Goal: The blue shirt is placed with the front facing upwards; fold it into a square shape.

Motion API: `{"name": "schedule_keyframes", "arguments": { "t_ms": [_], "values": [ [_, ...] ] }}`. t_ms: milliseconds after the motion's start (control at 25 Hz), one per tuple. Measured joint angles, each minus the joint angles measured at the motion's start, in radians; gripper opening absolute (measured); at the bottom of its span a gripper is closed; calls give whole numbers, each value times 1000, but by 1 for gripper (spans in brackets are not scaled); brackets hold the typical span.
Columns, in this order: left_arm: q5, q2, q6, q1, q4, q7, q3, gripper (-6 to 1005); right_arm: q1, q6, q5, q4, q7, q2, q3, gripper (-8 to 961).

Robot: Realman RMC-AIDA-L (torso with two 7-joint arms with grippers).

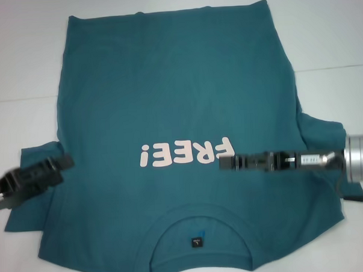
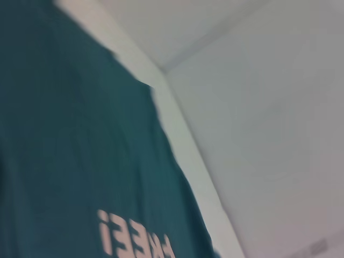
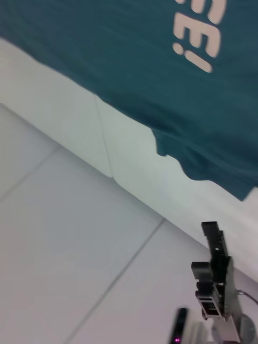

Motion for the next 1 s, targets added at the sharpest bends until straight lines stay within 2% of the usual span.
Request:
{"name": "schedule_keyframes", "arguments": {
  "t_ms": [120,240,360,480,640,760,1000],
  "values": [
    [-2,9,-46,-11,1,-123,-31,806,22,10,-1,-19,79,-21,-4,926],
    [0,22,-104,-25,-7,-180,-62,803,49,31,-5,-21,155,-50,-4,926],
    [15,28,-177,-36,-9,-215,-59,800,76,56,-35,-21,203,-68,-2,926],
    [46,34,-255,-55,-16,-228,-50,797,96,80,-60,-21,215,-74,1,925],
    [123,49,-355,-88,-43,-232,-48,793,111,101,-69,-22,213,-74,-5,925],
    [157,52,-414,-100,-49,-234,-39,790,115,111,-76,-22,208,-72,-5,925],
    [221,59,-480,-115,-57,-237,-32,783,119,127,-94,-22,214,-73,-3,925]
  ]
}}
